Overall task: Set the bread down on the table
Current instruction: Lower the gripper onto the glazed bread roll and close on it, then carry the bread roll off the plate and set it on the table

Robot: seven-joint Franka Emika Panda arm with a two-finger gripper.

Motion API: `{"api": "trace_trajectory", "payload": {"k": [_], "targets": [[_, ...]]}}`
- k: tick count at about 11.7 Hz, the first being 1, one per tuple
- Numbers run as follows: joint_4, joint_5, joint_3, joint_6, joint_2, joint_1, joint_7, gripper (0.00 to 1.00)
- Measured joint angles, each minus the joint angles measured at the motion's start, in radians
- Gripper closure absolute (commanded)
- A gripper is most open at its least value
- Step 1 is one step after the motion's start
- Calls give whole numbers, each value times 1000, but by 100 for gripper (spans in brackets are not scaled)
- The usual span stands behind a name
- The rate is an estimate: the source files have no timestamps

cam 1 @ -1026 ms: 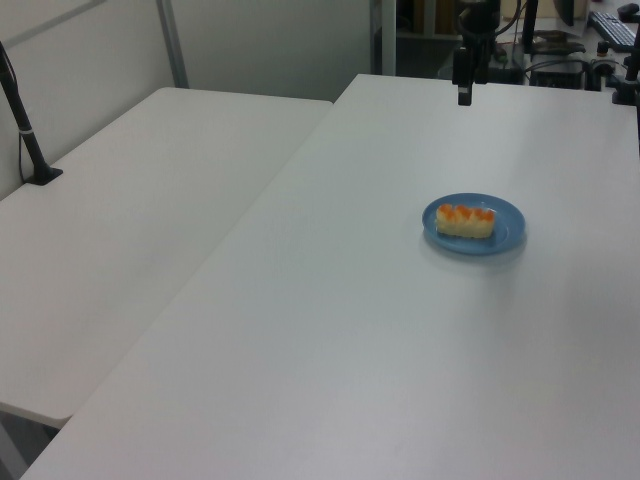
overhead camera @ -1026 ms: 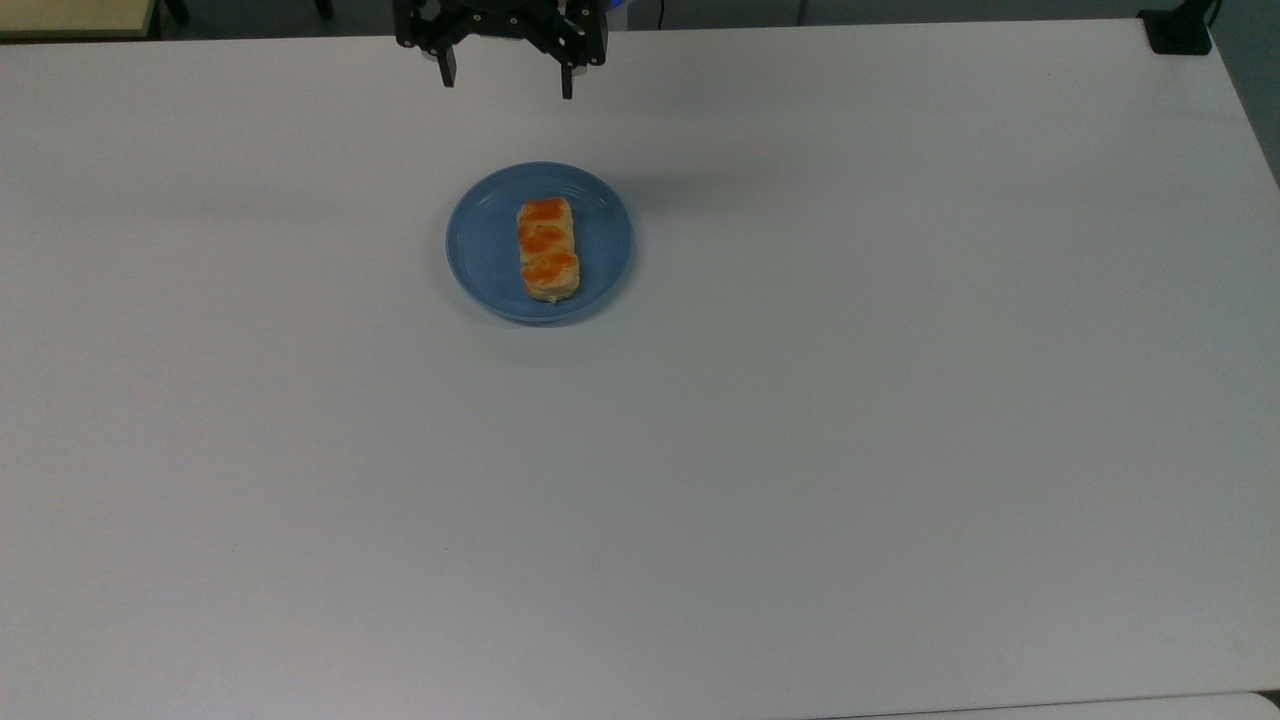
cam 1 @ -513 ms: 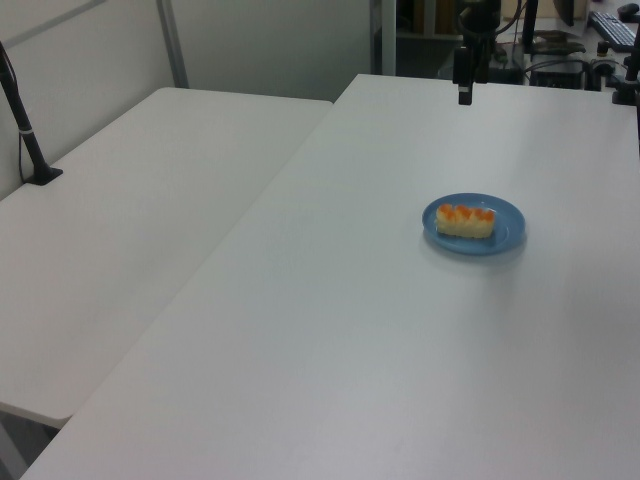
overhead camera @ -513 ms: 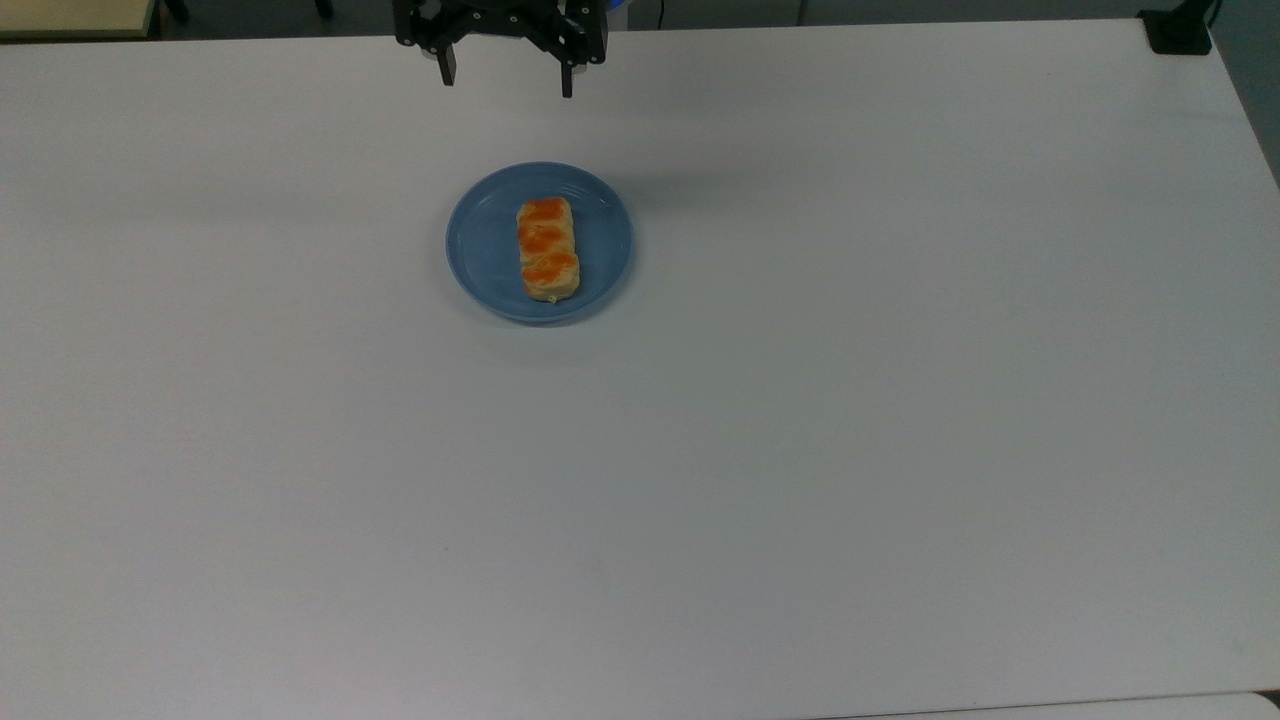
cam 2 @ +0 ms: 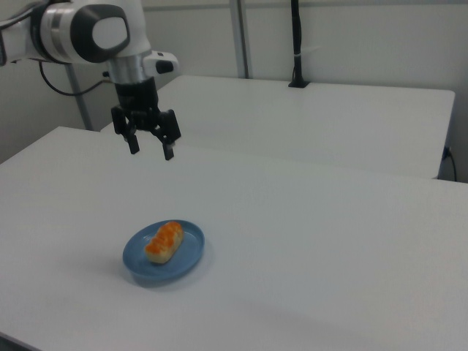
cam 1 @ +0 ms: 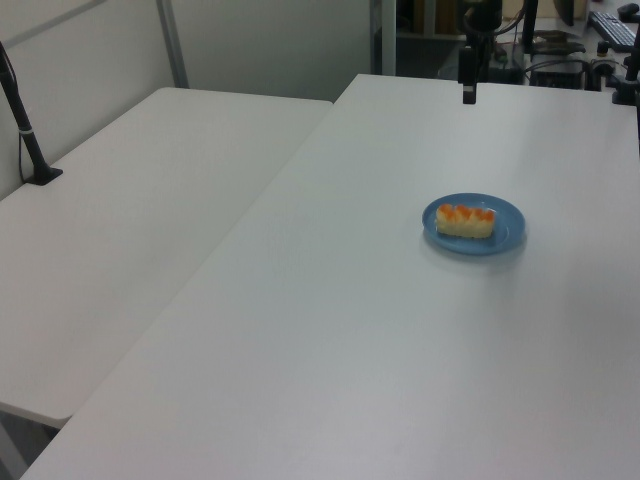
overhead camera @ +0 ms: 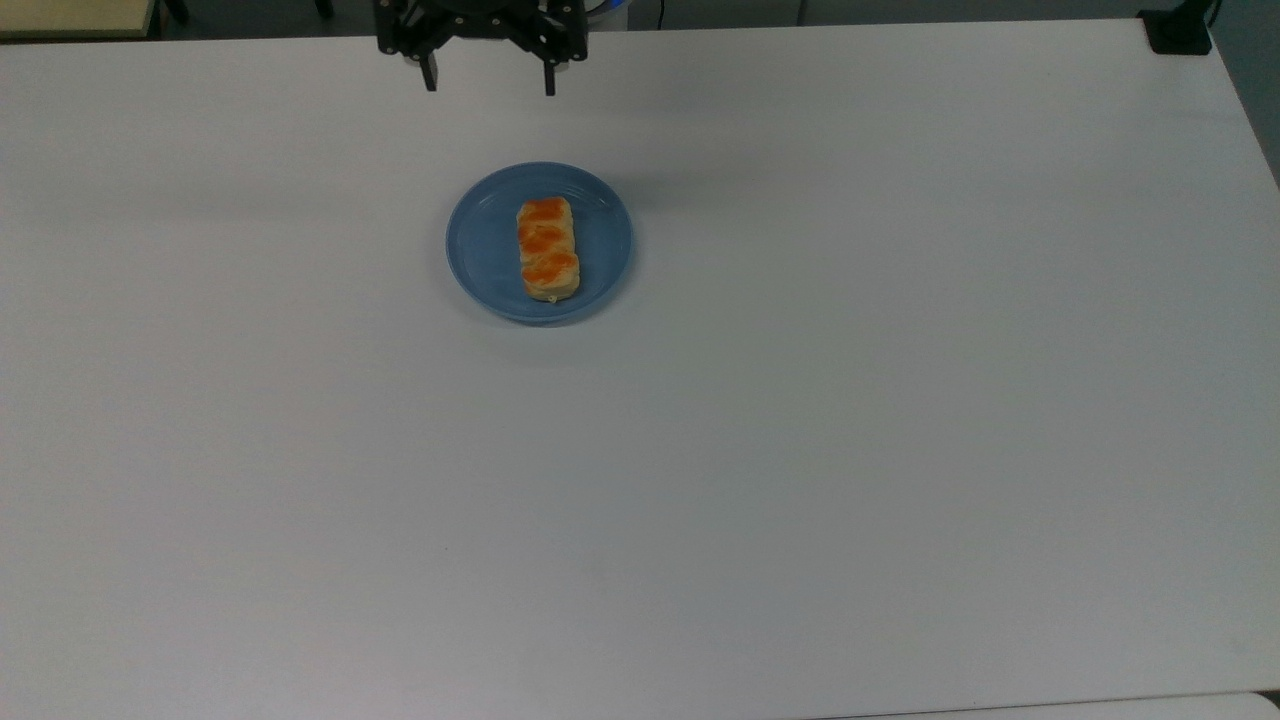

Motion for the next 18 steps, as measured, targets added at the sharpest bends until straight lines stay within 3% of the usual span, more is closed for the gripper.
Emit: {"api": "trace_trajectory", "payload": {"k": [3,8,13,14,17,18], "targets": [[-82,0,-60,62,11,-8,-98,0],[-274,0,-54,261,40,35,-105,0],[-364,0,-53,437,119,73,-105,3],[-377,0,-53,465,135,85,-98,10],[-392,-4,-53,521,177,112,-54,52],[-392,-10,-53,524,183,112,-53,60]]}}
